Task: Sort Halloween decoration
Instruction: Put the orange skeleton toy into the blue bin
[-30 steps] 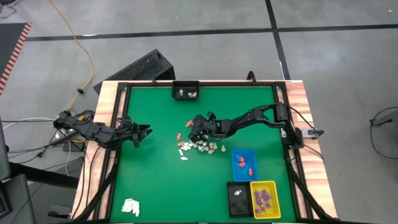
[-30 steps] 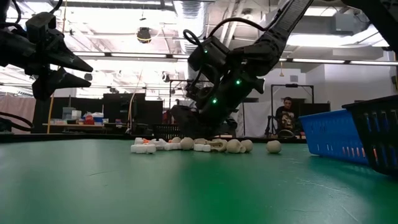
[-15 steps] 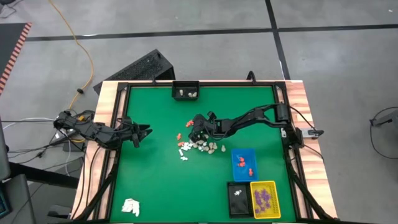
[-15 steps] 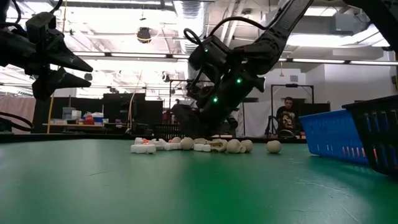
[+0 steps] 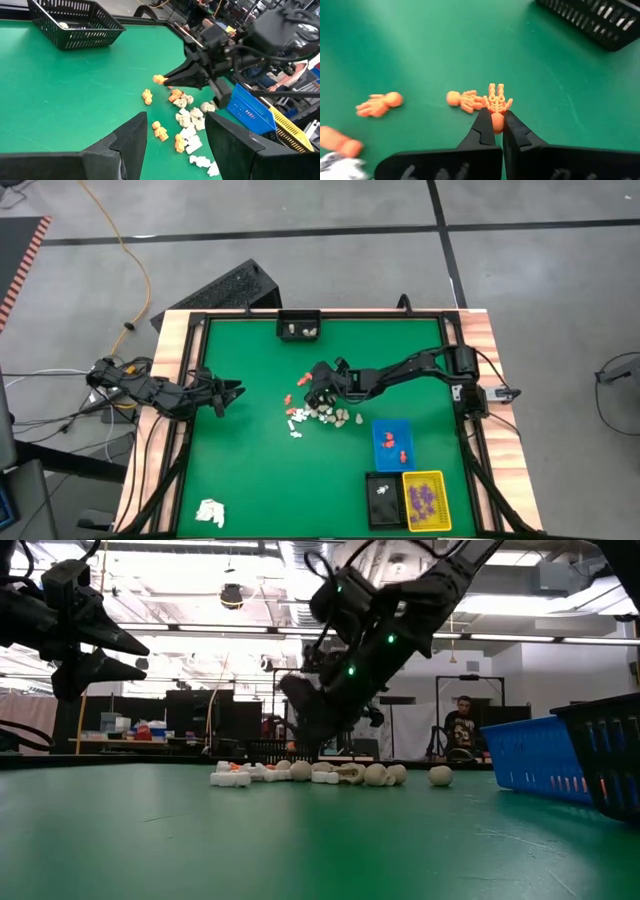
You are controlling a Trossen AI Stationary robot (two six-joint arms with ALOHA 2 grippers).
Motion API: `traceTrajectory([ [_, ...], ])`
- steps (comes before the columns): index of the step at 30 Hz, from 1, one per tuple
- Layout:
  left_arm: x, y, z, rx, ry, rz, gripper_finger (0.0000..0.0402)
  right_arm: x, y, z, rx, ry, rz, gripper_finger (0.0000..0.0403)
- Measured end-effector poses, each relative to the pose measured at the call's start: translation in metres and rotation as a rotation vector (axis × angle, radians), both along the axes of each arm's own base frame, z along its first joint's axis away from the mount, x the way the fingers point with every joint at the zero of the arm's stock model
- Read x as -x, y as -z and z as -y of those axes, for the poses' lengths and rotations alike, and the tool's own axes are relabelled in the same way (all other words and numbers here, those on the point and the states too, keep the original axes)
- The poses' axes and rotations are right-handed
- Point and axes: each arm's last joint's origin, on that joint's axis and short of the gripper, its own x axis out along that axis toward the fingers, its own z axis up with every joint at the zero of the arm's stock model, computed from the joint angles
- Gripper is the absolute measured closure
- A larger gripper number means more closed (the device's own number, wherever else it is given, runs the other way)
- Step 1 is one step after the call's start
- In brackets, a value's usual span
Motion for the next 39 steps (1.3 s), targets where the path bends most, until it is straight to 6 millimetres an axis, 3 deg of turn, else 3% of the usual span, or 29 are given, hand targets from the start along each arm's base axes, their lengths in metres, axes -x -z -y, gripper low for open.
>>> traceTrajectory([
  [4, 0.000, 0.000, 0.000, 0.003, -0.001, 0.001, 0.0213, 0.003, -0.017, -0.006, 0.018, -0.029, 0.032, 0.0398],
  [11, 0.000, 0.000, 0.000, 0.014, -0.003, 0.005, 0.0213, 0.015, -0.069, -0.025, 0.053, -0.111, 0.144, 0.0399],
  [18, 0.000, 0.000, 0.000, 0.028, -0.005, 0.011, 0.0213, 0.046, -0.119, -0.060, 0.032, -0.249, 0.202, 0.0399],
  [25, 0.000, 0.000, 0.000, 0.037, -0.006, 0.015, 0.0213, 0.091, -0.155, -0.105, -0.073, -0.397, 0.209, 0.0399],
  [31, 0.000, 0.000, 0.000, 0.038, -0.007, 0.016, 0.0213, 0.135, -0.157, -0.135, -0.292, -0.375, 0.074, 0.0399],
  [39, 0.000, 0.000, 0.000, 0.038, -0.007, 0.015, 0.0213, 0.183, -0.133, -0.162, -0.552, -0.099, -0.235, 0.0399],
])
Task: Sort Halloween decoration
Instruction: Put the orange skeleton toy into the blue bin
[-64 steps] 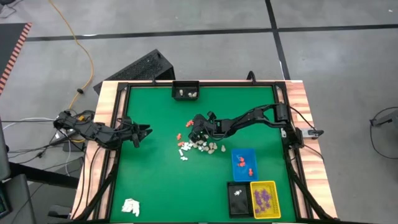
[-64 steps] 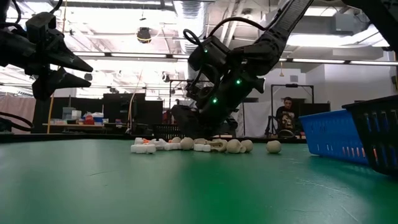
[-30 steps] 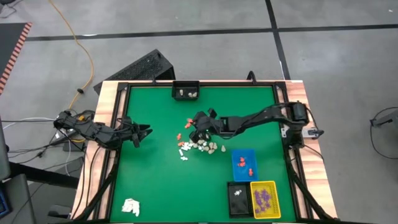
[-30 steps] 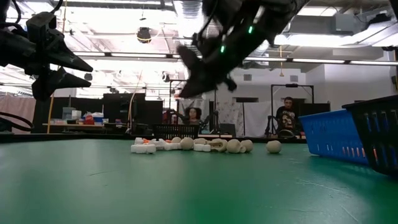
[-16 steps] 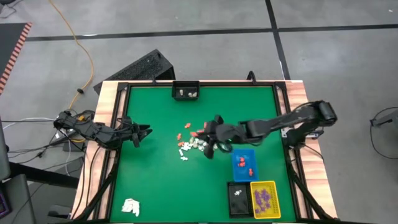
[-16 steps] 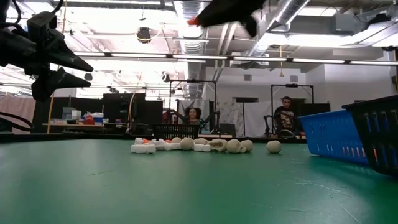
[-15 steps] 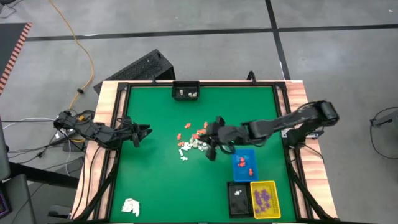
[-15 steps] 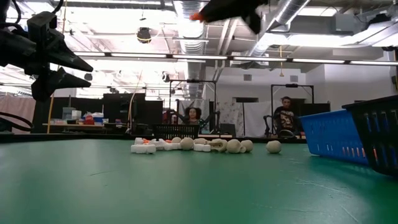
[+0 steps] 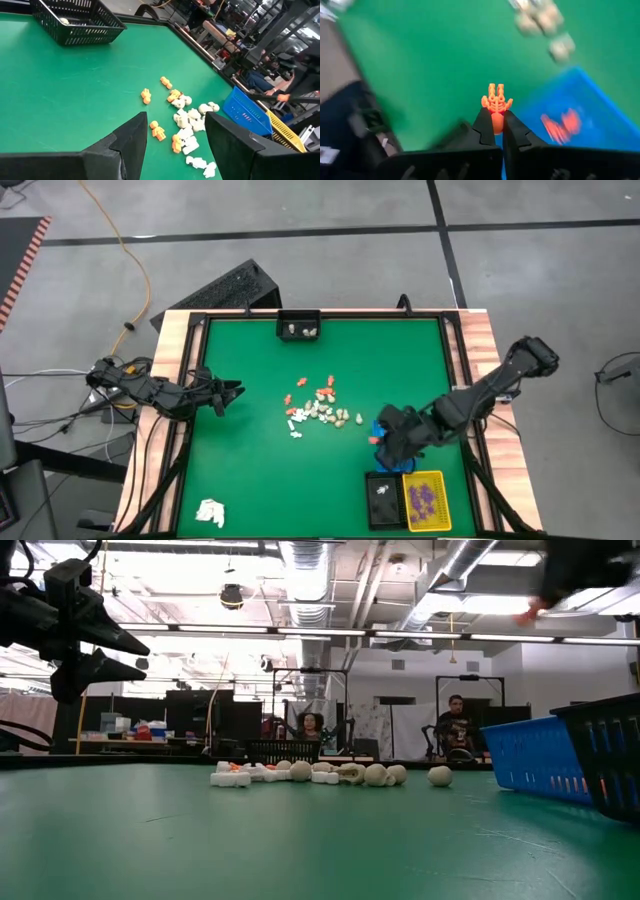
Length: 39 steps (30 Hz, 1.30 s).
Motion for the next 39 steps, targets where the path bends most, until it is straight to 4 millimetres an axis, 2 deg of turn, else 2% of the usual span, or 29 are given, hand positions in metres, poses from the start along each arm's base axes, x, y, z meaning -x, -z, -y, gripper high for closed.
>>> traceTrajectory([
  [5, 0.000, 0.000, 0.000, -0.007, -0.004, -0.002, 0.0213, 0.017, 0.016, 0.002, -0.010, 0.120, -0.163, 0.0399],
  [10, 0.000, 0.000, 0.000, -0.007, -0.003, -0.002, 0.0213, 0.019, 0.031, 0.011, -0.037, 0.174, -0.274, 0.0399],
  [21, 0.000, 0.000, 0.000, -0.004, -0.002, -0.002, 0.0213, 0.014, 0.055, 0.025, -0.051, 0.175, -0.294, 0.0391],
  [31, 0.000, 0.000, 0.000, -0.010, 0.001, -0.005, 0.0213, 0.014, 0.055, 0.024, -0.048, 0.165, -0.294, 0.0328],
  [39, 0.000, 0.000, 0.000, -0.009, 0.002, -0.004, 0.0213, 0.012, 0.055, 0.023, -0.043, 0.127, -0.274, 0.0296],
])
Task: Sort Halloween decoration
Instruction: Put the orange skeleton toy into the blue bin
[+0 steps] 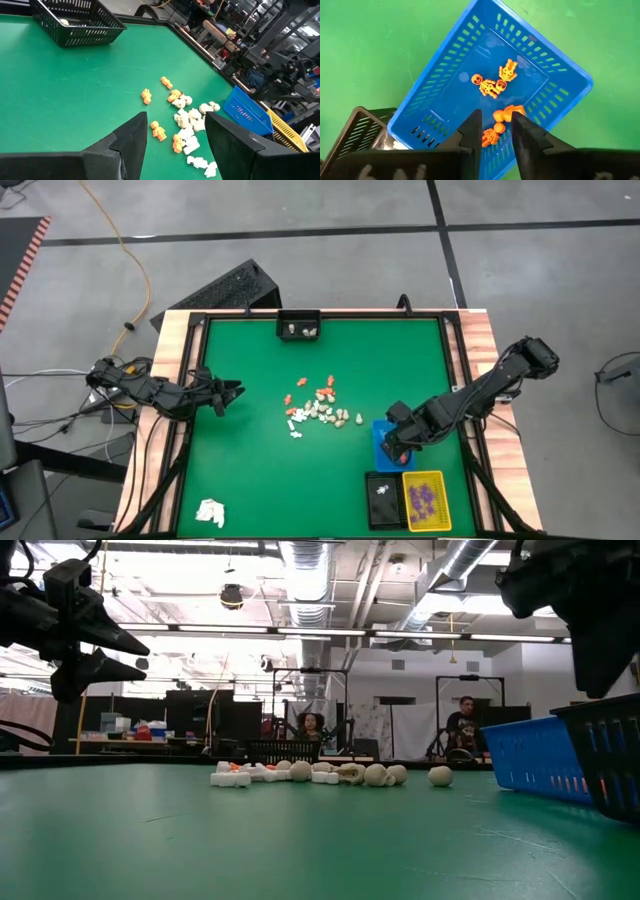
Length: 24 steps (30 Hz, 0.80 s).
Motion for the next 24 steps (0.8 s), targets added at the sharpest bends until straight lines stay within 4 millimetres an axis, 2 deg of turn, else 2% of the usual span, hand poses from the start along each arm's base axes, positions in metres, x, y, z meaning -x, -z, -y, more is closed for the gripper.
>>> traceTrajectory([
  [3, 0.000, 0.000, 0.000, -0.002, 0.000, -0.001, 0.0213, -0.009, -0.002, 0.002, 0.008, 0.001, 0.086, 0.0292],
  [6, 0.000, 0.000, 0.000, -0.008, 0.000, -0.003, 0.0213, -0.026, -0.008, 0.011, 0.078, 0.029, 0.255, 0.0292],
  [10, 0.000, 0.000, 0.000, -0.008, 0.000, -0.003, 0.0213, -0.048, -0.018, 0.033, 0.227, 0.138, 0.458, 0.0292],
  [15, 0.000, 0.000, 0.000, 0.000, 0.003, 0.000, 0.0213, -0.071, -0.025, 0.066, 0.374, 0.185, 0.574, 0.0292],
  [18, 0.000, 0.000, 0.000, 0.008, 0.004, 0.003, 0.0213, -0.088, -0.017, 0.084, 0.430, 0.204, 0.594, 0.0292],
  [24, 0.000, 0.000, 0.000, 0.017, 0.003, 0.007, 0.0213, -0.126, 0.018, 0.109, 0.473, 0.197, 0.516, 0.0292],
])
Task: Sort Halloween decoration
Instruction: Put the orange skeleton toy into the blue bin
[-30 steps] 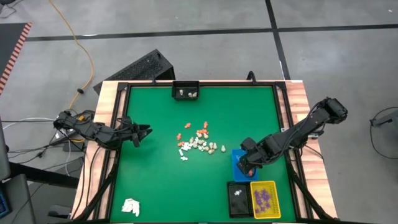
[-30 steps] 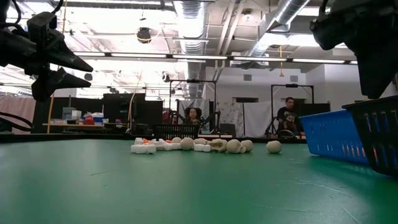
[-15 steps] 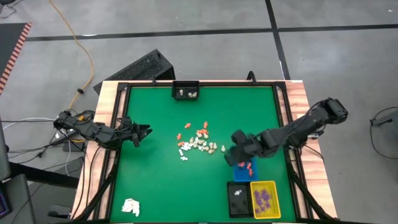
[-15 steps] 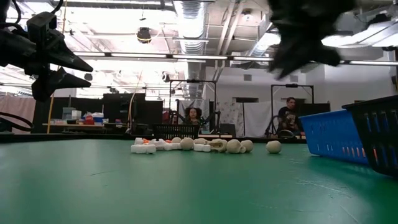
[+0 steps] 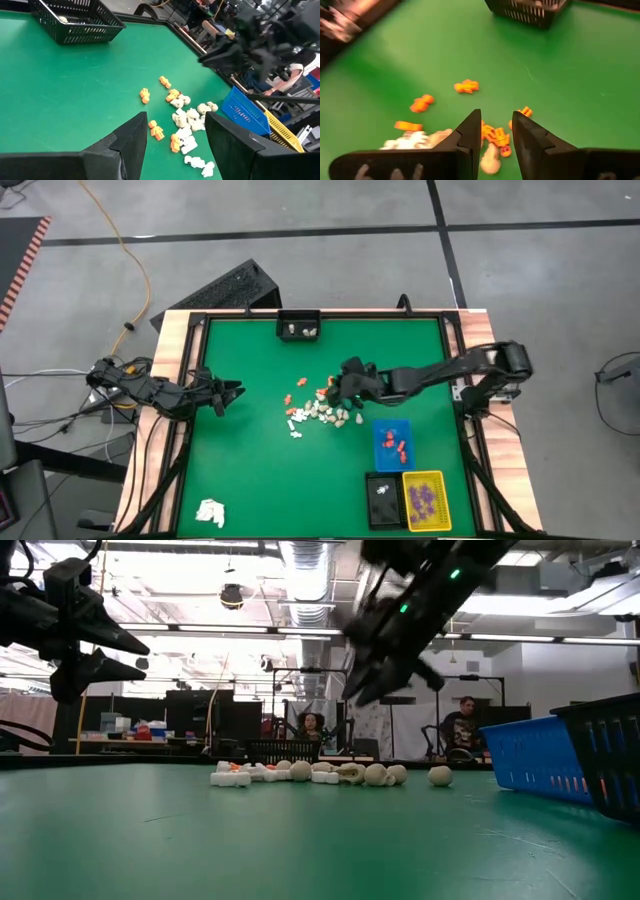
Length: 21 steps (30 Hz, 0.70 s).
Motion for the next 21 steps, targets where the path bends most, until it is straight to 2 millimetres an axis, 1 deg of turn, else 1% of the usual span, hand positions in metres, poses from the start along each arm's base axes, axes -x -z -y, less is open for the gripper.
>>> traceTrajectory([
  [4, 0.000, 0.000, 0.000, 0.015, 0.010, 0.004, 0.0213, -0.017, 0.020, 0.009, 0.004, 0.027, -0.087, 0.0292],
  [8, 0.000, 0.000, 0.001, 0.028, 0.022, 0.006, 0.0213, -0.030, 0.033, 0.016, 0.004, 0.046, -0.141, 0.0292],
  [14, 0.000, 0.000, 0.001, 0.032, 0.021, 0.008, 0.0213, -0.039, 0.048, 0.026, -0.010, 0.090, -0.232, 0.0292],
  [21, 0.000, 0.000, 0.001, 0.035, 0.022, 0.012, 0.0213, -0.039, 0.048, 0.035, -0.015, 0.119, -0.235, 0.0292],
])
